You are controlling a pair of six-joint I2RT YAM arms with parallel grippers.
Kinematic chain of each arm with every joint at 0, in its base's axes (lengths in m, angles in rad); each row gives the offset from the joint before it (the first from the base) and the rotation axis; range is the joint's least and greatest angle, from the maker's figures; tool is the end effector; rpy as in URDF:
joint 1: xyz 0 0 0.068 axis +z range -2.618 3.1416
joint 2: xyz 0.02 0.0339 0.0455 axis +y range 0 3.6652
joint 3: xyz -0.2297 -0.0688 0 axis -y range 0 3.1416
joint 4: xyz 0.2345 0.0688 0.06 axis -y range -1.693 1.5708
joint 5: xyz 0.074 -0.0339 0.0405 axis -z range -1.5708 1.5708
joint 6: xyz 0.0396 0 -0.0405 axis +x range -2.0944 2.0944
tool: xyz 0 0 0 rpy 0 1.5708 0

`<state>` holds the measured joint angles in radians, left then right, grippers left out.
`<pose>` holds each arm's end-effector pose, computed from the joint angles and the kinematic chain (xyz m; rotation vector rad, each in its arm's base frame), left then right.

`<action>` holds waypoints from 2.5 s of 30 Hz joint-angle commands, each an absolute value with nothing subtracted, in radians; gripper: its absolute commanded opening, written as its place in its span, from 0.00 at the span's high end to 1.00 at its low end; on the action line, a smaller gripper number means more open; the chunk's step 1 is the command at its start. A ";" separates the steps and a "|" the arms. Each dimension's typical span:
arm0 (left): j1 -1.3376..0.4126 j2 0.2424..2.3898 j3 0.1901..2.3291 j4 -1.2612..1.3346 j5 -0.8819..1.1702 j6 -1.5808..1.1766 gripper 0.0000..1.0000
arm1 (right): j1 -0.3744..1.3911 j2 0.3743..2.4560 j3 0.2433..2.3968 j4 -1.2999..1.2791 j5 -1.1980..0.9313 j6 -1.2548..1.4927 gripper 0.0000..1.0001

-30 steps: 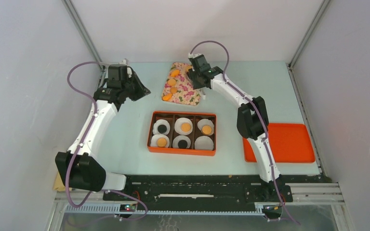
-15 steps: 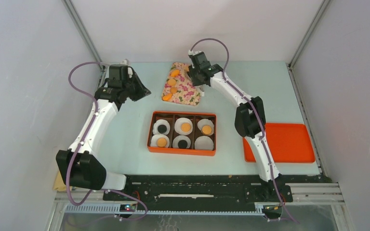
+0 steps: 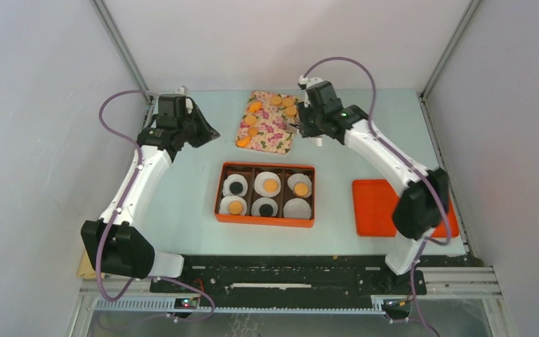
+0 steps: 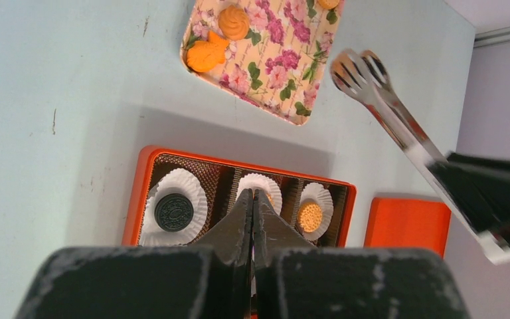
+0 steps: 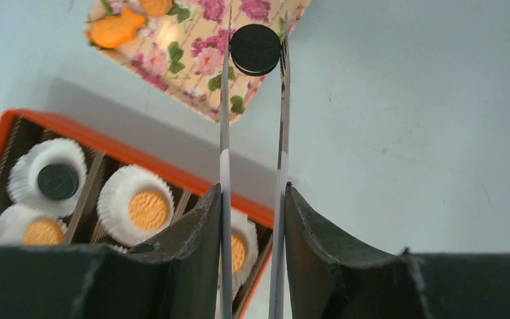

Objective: Pack the cookies

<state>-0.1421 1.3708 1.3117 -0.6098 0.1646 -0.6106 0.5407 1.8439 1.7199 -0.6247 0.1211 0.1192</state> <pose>0.2968 -0.0490 0.3146 -0.4433 2.2526 -0.5842 0.3498 0.2044 0.2881 -0.4254 2.2814 0.1946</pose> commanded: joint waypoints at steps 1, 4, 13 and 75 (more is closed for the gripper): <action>-0.147 1.310 1.319 -0.597 0.177 -0.612 0.99 | 0.577 1.601 1.601 -0.607 0.123 0.135 0.90; -0.149 1.298 1.305 -0.597 0.177 -0.616 0.99 | 0.616 1.423 1.489 -0.642 0.124 0.144 0.91; -0.179 1.285 1.299 -0.592 0.176 -0.622 0.99 | 0.885 1.137 1.301 -0.917 0.207 0.282 0.91; -0.231 1.349 1.352 -0.583 0.182 -0.615 0.99 | 0.725 0.990 1.103 -0.913 0.292 0.443 0.60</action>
<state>-0.2161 1.3346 1.3109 -0.6098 0.1623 -0.6197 0.7456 1.0996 1.1088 -0.9108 0.2909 0.3840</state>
